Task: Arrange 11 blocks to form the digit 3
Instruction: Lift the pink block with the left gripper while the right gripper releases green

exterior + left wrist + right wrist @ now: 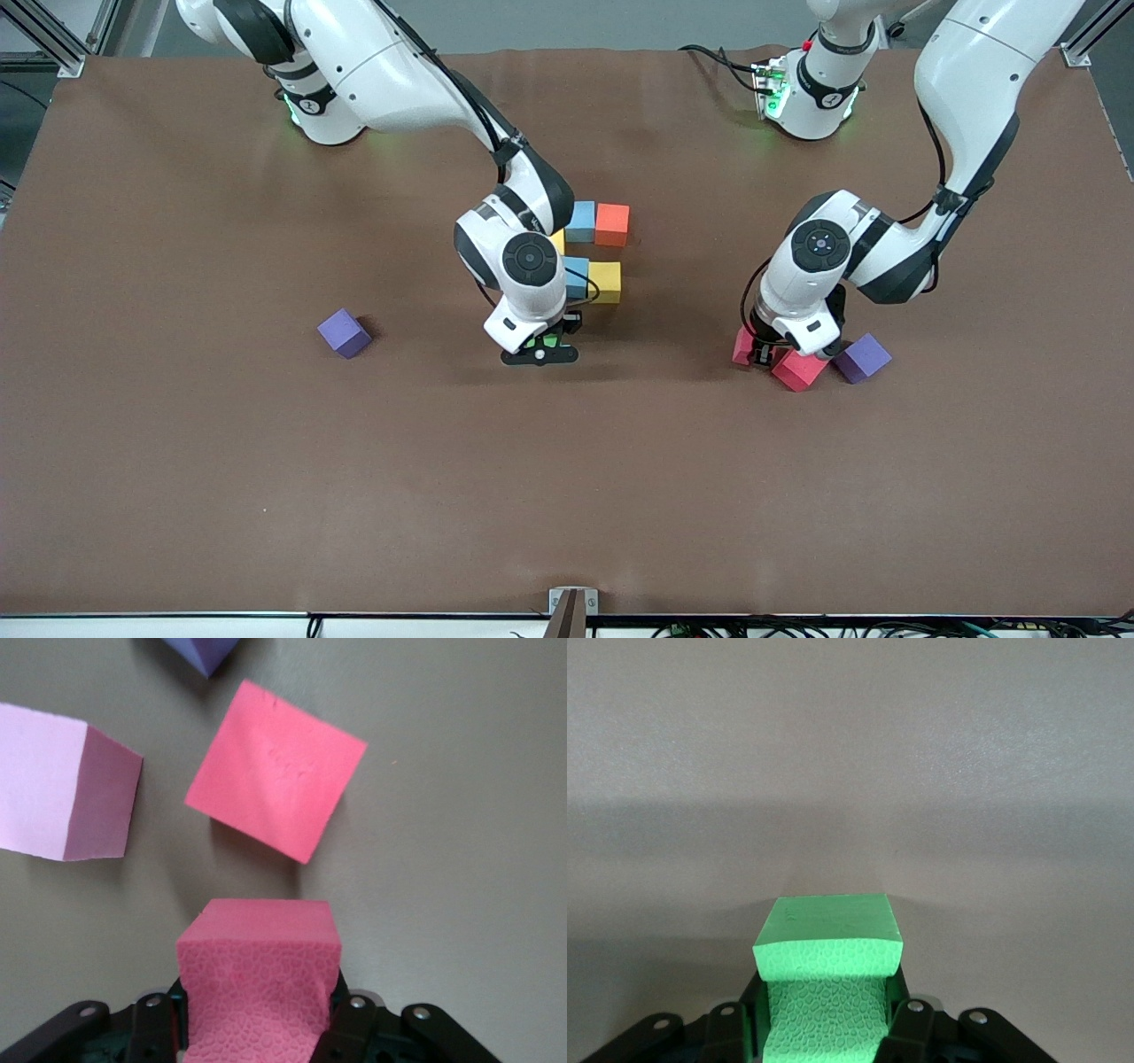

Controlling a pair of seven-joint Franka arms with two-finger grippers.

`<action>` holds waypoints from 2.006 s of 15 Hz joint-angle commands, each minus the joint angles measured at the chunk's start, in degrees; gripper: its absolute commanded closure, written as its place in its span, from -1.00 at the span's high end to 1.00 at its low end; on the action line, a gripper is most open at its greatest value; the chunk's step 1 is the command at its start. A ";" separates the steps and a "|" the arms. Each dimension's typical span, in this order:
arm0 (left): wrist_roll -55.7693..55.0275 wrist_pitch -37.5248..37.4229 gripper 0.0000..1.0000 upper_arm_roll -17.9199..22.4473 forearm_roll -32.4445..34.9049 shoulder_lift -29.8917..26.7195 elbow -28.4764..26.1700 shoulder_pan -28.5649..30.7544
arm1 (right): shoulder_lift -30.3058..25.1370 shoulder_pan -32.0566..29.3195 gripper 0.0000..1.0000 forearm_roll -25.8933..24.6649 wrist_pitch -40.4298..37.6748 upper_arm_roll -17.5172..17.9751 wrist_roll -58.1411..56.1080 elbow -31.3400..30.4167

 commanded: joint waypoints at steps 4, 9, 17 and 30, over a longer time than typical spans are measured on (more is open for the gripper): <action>-0.31 -2.28 -0.51 -0.91 -1.07 0.10 2.99 -0.33 | 0.15 0.37 0.98 1.57 1.00 0.62 1.10 -2.06; -0.39 -2.28 -0.51 -1.09 -2.21 0.10 4.22 -0.68 | -0.99 -0.60 1.00 1.66 -0.57 0.54 0.48 0.84; -0.83 -2.37 -0.50 -1.09 -2.30 3.44 7.56 -1.91 | -12.76 -5.86 1.00 1.75 -14.45 0.45 2.68 0.32; -24.01 -4.74 -0.47 -0.56 -3.00 15.65 20.82 -17.80 | -24.89 -22.21 1.00 -0.53 -37.31 -0.35 -1.07 0.76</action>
